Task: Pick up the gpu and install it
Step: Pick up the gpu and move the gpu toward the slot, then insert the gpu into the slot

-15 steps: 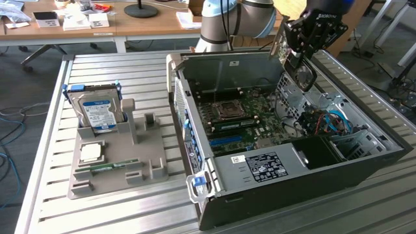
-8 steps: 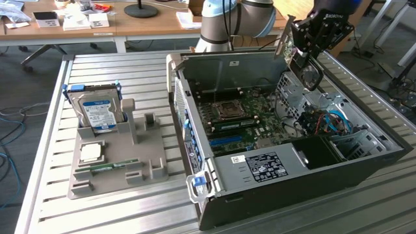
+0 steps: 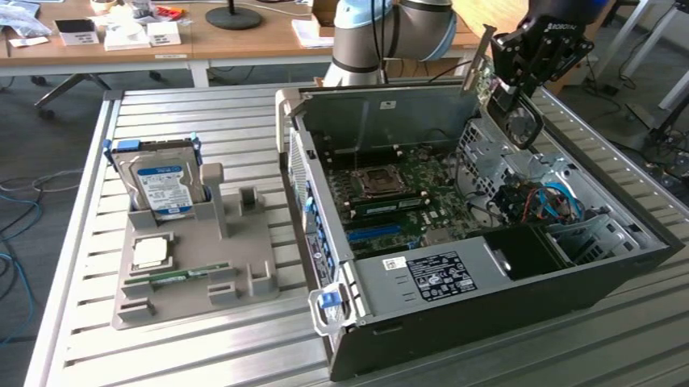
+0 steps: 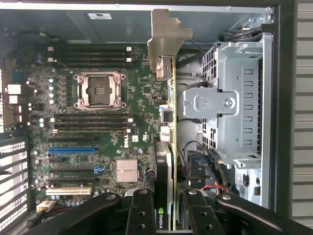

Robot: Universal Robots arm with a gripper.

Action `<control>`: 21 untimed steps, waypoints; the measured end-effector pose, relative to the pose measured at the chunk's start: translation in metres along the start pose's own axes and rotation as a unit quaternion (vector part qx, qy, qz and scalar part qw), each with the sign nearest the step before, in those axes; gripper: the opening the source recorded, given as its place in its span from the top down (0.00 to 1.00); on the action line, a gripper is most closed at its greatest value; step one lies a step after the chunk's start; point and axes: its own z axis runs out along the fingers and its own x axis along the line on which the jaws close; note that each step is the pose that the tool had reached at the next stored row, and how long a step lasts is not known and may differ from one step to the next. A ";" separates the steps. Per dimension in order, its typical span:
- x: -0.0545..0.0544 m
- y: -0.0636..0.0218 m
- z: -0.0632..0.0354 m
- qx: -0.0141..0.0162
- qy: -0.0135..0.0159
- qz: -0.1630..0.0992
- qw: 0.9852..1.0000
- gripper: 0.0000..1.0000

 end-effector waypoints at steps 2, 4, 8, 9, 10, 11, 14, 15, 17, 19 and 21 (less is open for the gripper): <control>-0.002 0.0001 0.0001 0.000 0.000 0.000 1.000 0.73; -0.002 0.0001 0.0000 0.000 0.000 0.000 1.000 0.73; -0.002 0.0001 0.0001 0.000 0.000 0.000 1.000 0.73; -0.002 0.0001 0.0001 0.000 0.000 0.000 1.000 0.73; -0.002 0.0001 0.0000 0.000 0.000 0.000 1.000 0.73; -0.002 0.0001 0.0001 0.000 0.000 0.000 1.000 0.73; -0.002 0.0001 0.0000 0.000 0.000 0.000 1.000 0.73; -0.002 0.0001 0.0000 0.000 0.000 0.000 1.000 0.73; -0.002 0.0000 0.0001 0.000 0.000 -0.003 1.000 0.73; -0.002 0.0000 0.0002 0.000 0.000 -0.010 1.000 0.73; -0.002 0.0001 0.0003 0.000 0.001 -0.019 1.000 0.73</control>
